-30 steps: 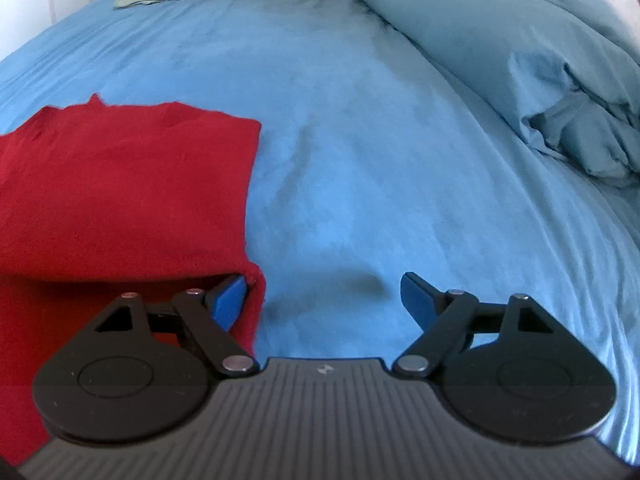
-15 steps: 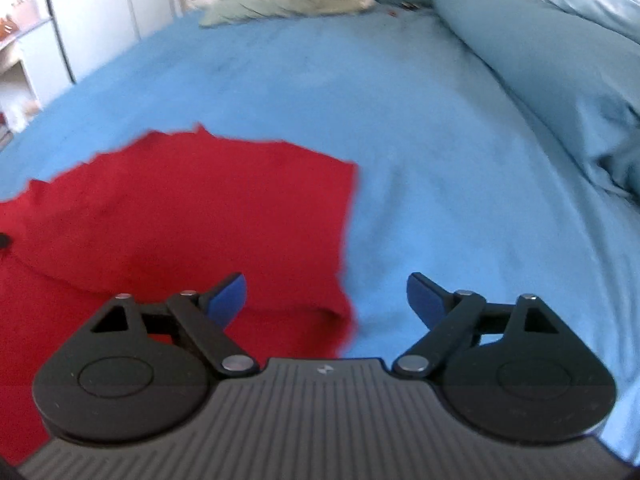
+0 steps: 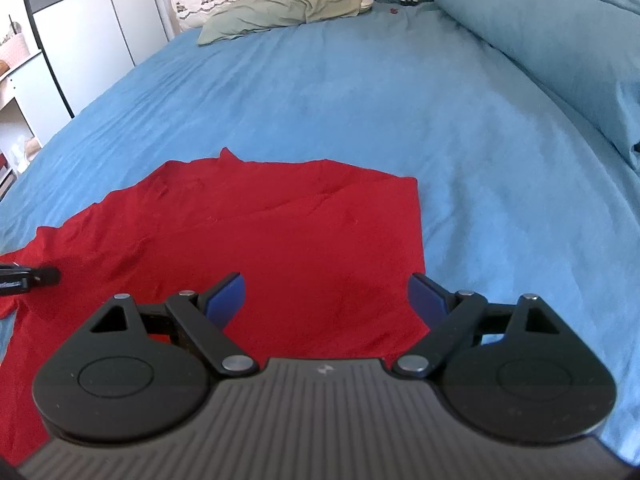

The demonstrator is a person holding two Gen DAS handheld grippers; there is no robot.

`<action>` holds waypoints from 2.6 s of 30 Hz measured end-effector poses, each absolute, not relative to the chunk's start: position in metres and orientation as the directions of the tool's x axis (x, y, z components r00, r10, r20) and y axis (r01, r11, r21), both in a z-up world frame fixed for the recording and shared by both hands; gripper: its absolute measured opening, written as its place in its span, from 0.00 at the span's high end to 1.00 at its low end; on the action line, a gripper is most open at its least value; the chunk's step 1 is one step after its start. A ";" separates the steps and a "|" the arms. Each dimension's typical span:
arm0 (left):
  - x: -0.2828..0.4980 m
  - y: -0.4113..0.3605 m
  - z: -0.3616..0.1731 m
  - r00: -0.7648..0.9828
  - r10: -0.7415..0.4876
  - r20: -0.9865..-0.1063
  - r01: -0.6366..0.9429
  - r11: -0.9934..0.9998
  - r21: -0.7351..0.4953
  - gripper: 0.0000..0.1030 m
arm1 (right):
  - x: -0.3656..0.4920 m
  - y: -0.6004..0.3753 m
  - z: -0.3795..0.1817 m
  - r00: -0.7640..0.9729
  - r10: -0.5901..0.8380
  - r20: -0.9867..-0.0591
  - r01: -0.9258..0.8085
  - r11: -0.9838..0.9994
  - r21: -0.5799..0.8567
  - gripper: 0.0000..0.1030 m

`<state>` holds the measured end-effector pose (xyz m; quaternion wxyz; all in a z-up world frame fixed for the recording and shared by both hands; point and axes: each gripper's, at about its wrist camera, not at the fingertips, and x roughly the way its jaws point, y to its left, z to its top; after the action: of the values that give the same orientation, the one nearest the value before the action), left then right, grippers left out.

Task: Fold small clothes

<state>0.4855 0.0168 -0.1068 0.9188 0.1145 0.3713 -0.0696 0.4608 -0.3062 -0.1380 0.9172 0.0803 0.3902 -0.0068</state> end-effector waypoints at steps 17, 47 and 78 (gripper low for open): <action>0.485 0.018 -0.124 0.659 -0.105 -0.745 0.230 0.971 0.067 0.26 | 0.468 -0.296 -0.154 0.656 0.117 -0.746 0.013 0.986 0.166 0.00; 0.493 0.030 -0.131 0.569 -0.077 -0.818 0.098 0.995 -0.026 0.20 | 0.552 -0.310 -0.165 0.658 0.020 -0.753 -0.039 0.999 -0.008 0.00; 0.411 0.409 -0.108 0.559 0.198 -0.806 -0.632 0.731 -0.259 0.28 | 0.441 0.000 -0.114 0.619 0.107 -0.778 -0.059 0.994 0.089 0.00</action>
<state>0.4108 0.4085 -0.1082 0.8400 -0.2714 0.3998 0.2468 0.4412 -0.0002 -0.1138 0.8992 0.0273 0.4342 0.0462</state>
